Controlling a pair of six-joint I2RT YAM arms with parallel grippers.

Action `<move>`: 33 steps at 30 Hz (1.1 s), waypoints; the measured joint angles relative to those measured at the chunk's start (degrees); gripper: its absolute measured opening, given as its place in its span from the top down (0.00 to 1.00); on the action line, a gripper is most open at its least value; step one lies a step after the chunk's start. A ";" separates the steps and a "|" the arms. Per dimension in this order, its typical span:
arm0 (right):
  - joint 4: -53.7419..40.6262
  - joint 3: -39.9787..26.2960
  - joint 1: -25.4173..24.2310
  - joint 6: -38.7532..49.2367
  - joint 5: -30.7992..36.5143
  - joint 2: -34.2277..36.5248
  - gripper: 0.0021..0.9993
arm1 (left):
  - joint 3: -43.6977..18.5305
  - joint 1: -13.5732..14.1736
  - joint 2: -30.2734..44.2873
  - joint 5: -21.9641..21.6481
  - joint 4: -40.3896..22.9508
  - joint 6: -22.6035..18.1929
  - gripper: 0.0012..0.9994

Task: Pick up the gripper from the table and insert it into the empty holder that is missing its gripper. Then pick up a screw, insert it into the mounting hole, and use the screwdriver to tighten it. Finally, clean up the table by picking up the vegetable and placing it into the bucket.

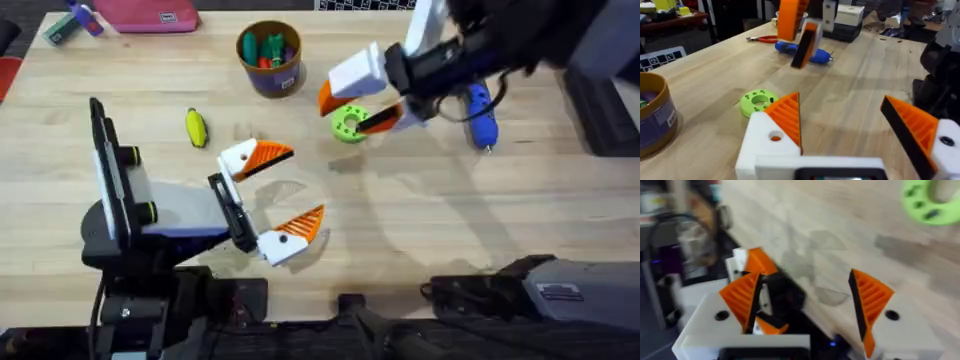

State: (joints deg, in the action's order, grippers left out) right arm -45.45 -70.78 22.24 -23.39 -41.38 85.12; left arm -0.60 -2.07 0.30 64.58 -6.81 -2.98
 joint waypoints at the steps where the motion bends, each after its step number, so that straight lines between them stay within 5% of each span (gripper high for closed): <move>1: -3.19 -2.56 0.24 1.02 3.62 0.02 0.06 | 0.00 0.00 0.01 0.00 0.00 0.00 0.01; 6: -14.27 -13.70 3.36 4.02 20.03 0.69 0.06 | 0.00 0.00 0.02 0.13 0.00 0.00 0.01; 14: -25.64 -24.83 7.35 5.44 35.52 7.71 0.06 | 0.00 0.00 0.02 0.14 -0.02 0.00 0.01; 33: -29.09 -30.62 11.98 -0.40 45.04 20.62 0.06 | 0.00 0.00 0.00 0.15 -0.02 0.00 0.01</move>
State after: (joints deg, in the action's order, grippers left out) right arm -74.54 -101.41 34.22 -23.79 3.66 105.75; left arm -0.60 -2.07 0.30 64.73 -6.83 -2.98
